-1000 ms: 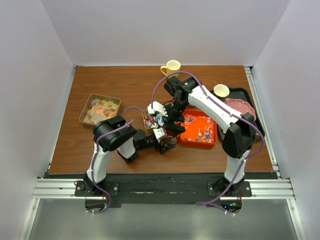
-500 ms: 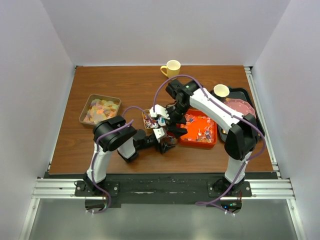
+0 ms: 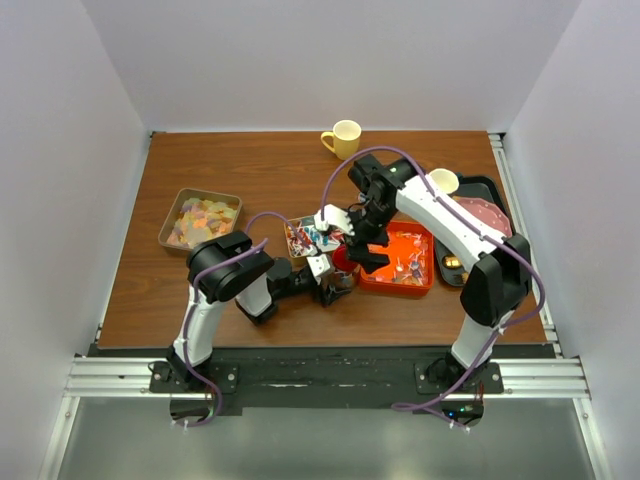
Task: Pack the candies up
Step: Screw the bottle lid onto the packing bottle.
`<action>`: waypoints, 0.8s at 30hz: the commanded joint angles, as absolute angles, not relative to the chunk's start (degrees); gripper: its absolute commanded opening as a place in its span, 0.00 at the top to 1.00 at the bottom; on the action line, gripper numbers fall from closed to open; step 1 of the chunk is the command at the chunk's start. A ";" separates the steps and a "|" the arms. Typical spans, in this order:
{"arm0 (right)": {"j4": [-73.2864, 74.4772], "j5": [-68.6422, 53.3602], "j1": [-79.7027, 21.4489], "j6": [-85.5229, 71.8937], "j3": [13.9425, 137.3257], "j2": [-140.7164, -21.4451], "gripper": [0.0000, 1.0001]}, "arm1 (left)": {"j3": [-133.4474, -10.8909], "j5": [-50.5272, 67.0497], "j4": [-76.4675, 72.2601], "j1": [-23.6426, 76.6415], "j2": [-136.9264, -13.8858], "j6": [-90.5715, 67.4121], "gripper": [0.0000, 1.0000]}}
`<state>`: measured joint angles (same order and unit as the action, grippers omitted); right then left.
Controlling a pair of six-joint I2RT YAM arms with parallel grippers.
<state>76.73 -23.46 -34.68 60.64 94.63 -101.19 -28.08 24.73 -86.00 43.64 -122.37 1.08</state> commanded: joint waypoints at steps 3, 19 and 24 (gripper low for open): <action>85.70 -25.31 -34.01 60.73 103.53 -103.18 0.08 | -27.51 21.44 -79.81 42.54 -125.51 1.41 1.00; 89.65 -32.09 -37.97 63.19 109.69 -111.88 0.08 | -27.69 21.01 -78.84 42.36 -125.33 1.14 1.00; 90.79 -29.71 -37.97 63.98 106.97 -109.96 0.09 | -27.95 20.57 -78.49 41.93 -125.42 0.70 1.00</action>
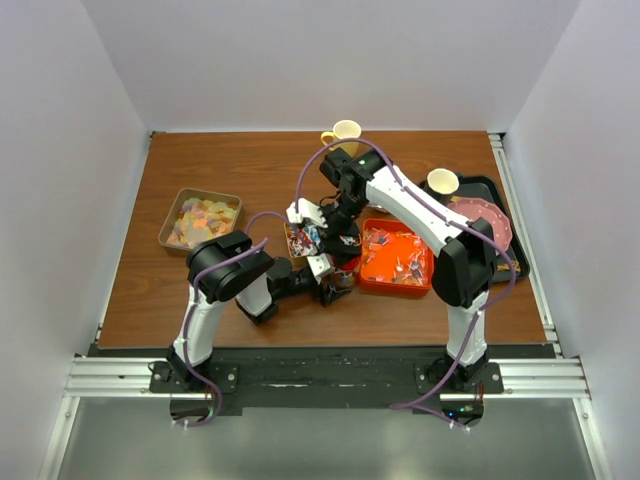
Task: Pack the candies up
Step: Screw the bottle lid onto the packing bottle.
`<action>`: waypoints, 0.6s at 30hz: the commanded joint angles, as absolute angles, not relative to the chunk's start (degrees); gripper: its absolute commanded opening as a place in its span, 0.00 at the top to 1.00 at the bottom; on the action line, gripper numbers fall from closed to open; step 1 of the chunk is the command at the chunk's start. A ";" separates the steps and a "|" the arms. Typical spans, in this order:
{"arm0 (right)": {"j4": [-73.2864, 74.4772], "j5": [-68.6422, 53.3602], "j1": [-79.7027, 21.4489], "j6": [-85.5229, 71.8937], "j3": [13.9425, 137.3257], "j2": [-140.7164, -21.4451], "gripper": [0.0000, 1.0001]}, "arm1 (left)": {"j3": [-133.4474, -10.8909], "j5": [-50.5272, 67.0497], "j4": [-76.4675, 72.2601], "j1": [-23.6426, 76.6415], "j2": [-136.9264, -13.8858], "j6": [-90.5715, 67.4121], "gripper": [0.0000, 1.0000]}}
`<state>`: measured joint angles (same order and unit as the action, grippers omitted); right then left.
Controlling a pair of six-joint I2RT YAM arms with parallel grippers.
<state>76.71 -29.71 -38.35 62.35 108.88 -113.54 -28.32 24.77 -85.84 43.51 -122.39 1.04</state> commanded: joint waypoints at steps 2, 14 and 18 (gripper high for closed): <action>90.70 -28.40 -37.80 64.25 104.77 -108.46 0.09 | -27.86 20.30 -78.31 41.66 -125.33 0.44 1.00; 90.88 -25.14 -35.51 62.32 96.86 -101.96 0.10 | -28.57 21.09 -77.52 41.13 -126.03 0.44 1.00; 90.88 -22.95 -34.28 62.05 91.16 -97.14 0.10 | -28.48 21.27 -77.26 41.13 -125.86 0.44 1.00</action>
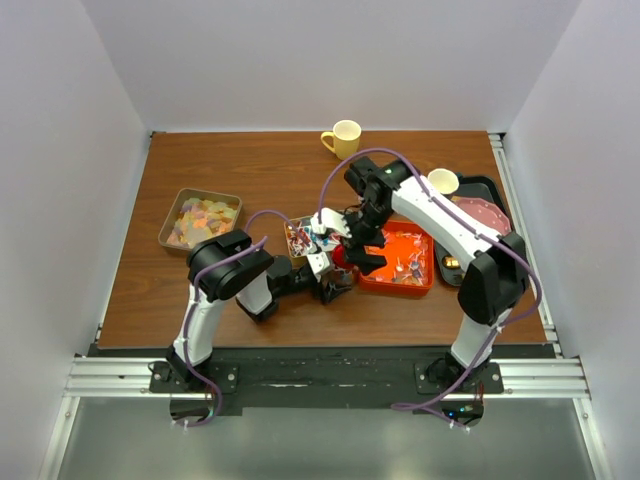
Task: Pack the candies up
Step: Screw the bottle lid onto the packing bottle.
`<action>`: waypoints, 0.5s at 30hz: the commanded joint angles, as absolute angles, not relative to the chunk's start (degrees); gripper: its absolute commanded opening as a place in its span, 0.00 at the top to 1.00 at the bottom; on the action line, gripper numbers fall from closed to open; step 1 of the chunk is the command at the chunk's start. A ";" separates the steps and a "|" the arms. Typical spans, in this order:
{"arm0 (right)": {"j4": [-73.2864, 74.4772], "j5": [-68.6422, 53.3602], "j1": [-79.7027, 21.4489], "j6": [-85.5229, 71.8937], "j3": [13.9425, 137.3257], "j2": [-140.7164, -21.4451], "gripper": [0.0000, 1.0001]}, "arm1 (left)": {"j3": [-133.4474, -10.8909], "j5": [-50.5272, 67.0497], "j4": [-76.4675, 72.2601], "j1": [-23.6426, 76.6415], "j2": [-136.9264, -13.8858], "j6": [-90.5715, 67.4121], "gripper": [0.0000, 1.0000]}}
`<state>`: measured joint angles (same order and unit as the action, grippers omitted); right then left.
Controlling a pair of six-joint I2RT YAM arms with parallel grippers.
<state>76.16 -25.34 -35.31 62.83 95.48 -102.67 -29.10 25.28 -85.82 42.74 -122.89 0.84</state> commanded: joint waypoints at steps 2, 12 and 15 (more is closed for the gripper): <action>90.88 -20.92 -33.66 62.49 89.74 -95.89 0.10 | -28.56 21.53 -77.26 41.04 -125.95 0.44 1.00; 86.32 -26.09 -31.38 63.28 104.04 -102.56 0.08 | -28.65 22.06 -77.08 41.13 -125.77 -0.97 1.00; 87.00 -29.78 -31.55 69.41 107.04 -105.20 0.05 | -28.48 22.06 -76.64 41.13 -125.51 -0.62 1.00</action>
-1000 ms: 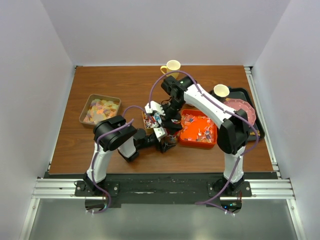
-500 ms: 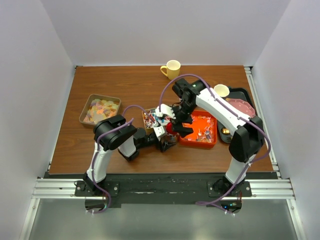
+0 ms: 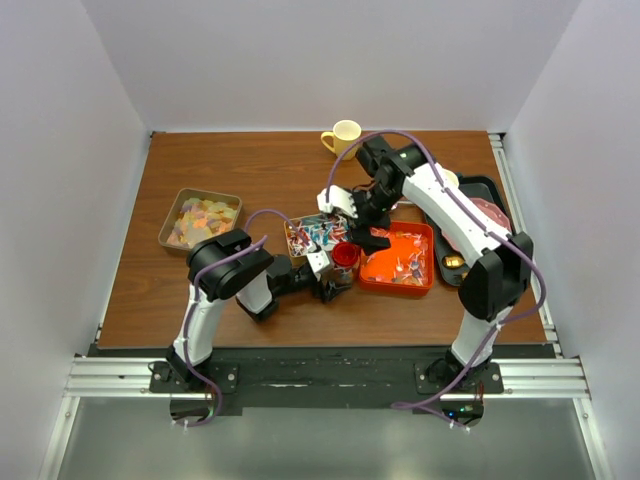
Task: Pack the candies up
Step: Screw the bottle lid onto the packing bottle.
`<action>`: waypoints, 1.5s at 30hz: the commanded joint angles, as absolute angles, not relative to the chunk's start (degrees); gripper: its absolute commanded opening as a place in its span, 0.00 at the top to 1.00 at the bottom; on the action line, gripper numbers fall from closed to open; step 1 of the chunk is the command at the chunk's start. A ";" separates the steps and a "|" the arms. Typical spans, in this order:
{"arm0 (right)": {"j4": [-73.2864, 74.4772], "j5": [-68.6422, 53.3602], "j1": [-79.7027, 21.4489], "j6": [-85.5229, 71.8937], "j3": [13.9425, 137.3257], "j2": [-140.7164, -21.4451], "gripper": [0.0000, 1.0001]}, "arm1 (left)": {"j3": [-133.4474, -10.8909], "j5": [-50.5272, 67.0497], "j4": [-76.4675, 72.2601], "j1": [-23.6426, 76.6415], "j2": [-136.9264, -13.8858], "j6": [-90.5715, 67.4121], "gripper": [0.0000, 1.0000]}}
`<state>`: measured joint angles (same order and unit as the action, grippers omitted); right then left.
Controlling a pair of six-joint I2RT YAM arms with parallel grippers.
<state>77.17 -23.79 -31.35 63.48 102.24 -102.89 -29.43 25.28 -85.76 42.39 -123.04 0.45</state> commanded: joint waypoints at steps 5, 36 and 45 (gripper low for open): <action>88.94 -30.76 -33.48 81.53 107.58 -107.31 0.03 | -28.56 21.97 -76.55 41.13 -125.24 -0.44 1.00; 90.88 -24.79 -36.83 78.49 95.28 -102.83 0.09 | -29.44 21.09 -74.80 41.13 -126.12 -0.61 1.00; 90.18 -24.70 -36.12 75.50 90.71 -100.37 0.09 | -29.53 21.71 -74.71 41.04 -126.30 -0.79 1.00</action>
<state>71.66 -26.22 -36.62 79.44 92.29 -103.26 -30.76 25.65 -84.82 42.39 -123.15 0.62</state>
